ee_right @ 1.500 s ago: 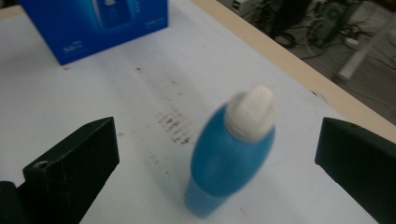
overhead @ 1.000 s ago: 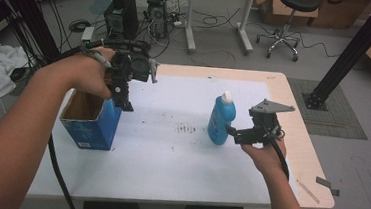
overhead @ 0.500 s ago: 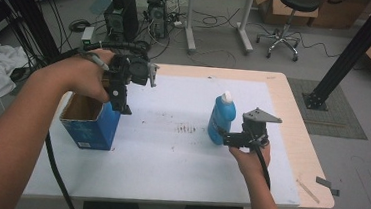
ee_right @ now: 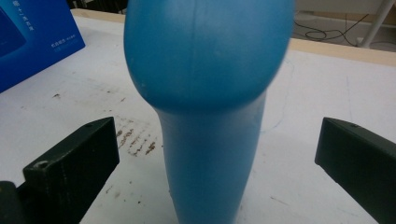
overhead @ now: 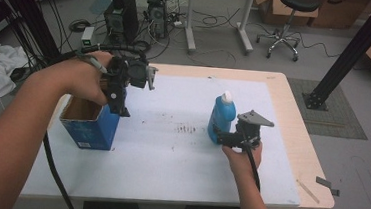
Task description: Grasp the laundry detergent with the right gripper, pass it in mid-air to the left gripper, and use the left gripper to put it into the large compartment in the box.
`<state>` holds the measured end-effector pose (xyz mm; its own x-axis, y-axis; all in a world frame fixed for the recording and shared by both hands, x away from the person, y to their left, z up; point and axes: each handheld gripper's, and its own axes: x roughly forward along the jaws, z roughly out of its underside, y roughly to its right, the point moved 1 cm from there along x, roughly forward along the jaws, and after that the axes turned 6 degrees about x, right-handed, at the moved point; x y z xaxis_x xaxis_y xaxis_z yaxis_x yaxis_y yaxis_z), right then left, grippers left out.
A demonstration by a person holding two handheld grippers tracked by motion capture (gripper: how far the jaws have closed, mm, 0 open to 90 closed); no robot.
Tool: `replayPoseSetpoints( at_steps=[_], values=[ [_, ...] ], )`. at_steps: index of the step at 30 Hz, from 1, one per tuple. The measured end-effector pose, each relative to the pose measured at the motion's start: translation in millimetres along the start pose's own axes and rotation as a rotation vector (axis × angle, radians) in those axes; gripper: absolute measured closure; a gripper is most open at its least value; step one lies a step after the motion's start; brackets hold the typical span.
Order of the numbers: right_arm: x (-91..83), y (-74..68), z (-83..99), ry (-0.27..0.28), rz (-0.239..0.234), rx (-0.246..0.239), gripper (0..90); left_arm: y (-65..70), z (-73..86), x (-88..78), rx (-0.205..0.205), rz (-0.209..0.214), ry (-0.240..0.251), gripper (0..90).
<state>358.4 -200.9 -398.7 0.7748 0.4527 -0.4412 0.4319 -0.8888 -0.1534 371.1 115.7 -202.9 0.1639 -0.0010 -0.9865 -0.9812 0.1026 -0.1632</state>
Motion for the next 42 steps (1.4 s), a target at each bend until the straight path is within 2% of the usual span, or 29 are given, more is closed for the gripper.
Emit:
replayPoseSetpoints(
  at_steps=[10,24,33,42],
  values=[
    [13.9,-6.2,3.0,0.024,0.036,0.009,0.0,4.5,3.0,-1.5,0.001,-0.001,-0.004,0.1],
    [27.2,-7.9,9.7,0.055,0.046,0.043,0.0,6.1,2.1,0.4,0.005,0.003,-0.009,0.1],
    [31.5,-6.6,12.0,0.066,0.067,0.038,0.0,5.8,2.0,1.5,0.007,0.004,-0.009,0.1],
    [35.1,-7.7,13.1,0.070,0.050,0.027,4.6,6.4,2.0,1.3,0.006,0.004,-0.009,0.1]
  ],
)
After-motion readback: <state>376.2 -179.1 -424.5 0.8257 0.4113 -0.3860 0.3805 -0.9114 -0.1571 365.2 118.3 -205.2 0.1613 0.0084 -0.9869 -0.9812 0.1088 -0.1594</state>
